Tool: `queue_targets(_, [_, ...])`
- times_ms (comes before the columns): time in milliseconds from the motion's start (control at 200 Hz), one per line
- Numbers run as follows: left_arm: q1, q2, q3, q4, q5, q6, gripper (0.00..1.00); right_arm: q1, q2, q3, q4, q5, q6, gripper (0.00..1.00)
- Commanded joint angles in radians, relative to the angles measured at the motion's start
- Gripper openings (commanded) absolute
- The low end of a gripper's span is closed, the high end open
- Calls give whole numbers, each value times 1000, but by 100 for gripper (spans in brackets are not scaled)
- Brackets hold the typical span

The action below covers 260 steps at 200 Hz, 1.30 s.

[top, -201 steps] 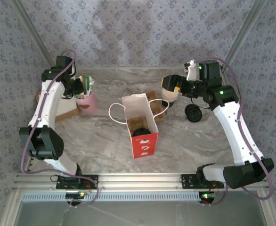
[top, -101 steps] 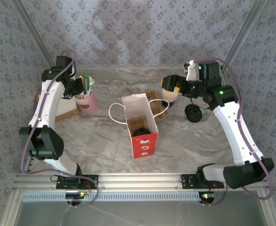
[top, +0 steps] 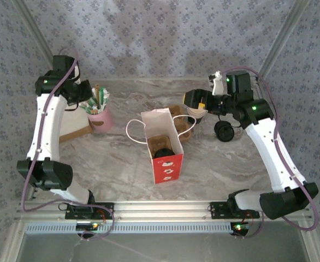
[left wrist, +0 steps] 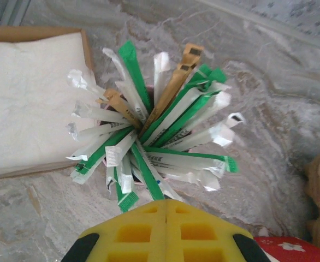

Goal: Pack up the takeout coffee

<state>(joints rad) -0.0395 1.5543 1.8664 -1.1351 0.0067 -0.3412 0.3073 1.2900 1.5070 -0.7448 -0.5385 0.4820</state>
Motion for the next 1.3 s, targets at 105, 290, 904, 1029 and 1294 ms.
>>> queue_targets(105, [-3, -104, 111, -44, 68, -15, 0, 37, -28, 45, -30, 20, -12, 100])
queue_targets(290, [-3, -158, 185, -41, 159, -35, 0, 55, -47, 54, -40, 41, -10, 100])
queue_targets(904, [-35, -273, 221, 189, 652, -248, 0, 72, -146, 29, -95, 114, 7, 100])
queue_targets(1029, [-70, -301, 181, 234, 708, -285, 0, 69, -159, 17, -99, 120, 10, 100])
queue_targets(1294, [-134, -370, 89, 265, 767, -327, 0, 67, -183, 4, -106, 130, 17, 100])
